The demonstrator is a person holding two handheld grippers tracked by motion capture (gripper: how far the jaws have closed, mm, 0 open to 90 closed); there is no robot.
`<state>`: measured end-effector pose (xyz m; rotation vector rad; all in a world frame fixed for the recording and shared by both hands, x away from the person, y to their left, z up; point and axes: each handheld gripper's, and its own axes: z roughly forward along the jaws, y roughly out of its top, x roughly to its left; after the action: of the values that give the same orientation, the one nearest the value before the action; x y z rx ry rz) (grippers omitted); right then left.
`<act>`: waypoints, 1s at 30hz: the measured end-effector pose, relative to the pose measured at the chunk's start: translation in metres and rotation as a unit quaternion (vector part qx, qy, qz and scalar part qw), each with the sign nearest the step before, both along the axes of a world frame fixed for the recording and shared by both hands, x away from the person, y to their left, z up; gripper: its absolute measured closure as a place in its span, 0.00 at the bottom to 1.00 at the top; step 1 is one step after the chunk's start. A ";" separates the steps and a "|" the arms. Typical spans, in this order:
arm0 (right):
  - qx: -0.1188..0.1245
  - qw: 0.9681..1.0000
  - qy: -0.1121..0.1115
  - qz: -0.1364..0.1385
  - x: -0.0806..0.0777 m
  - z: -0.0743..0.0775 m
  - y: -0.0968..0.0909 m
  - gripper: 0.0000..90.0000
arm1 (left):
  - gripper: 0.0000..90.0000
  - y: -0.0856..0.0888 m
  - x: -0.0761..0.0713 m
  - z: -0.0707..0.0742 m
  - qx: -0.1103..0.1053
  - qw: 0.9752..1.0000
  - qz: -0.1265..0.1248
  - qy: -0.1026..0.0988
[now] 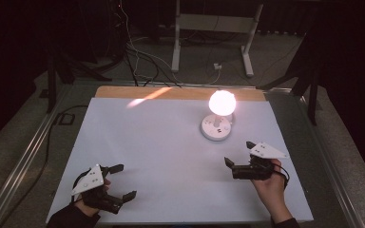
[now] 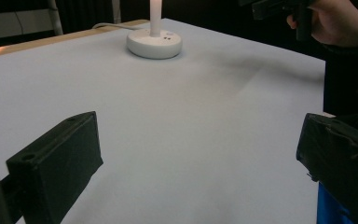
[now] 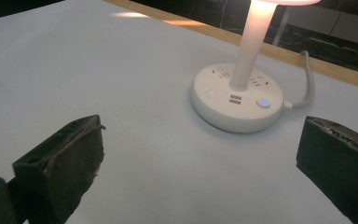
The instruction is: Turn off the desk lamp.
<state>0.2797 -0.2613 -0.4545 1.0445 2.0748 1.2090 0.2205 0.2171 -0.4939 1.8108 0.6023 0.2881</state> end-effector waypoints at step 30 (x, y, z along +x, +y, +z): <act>0.007 0.999 0.028 0.032 0.055 -0.010 0.048 0.00 | 0.01 0.001 -0.001 0.001 -0.002 1.000 -0.001 -0.002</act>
<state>0.3345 -0.2129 -0.4647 1.0379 2.1608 1.2398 0.2196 0.2177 -0.4931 1.8067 0.5971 0.2897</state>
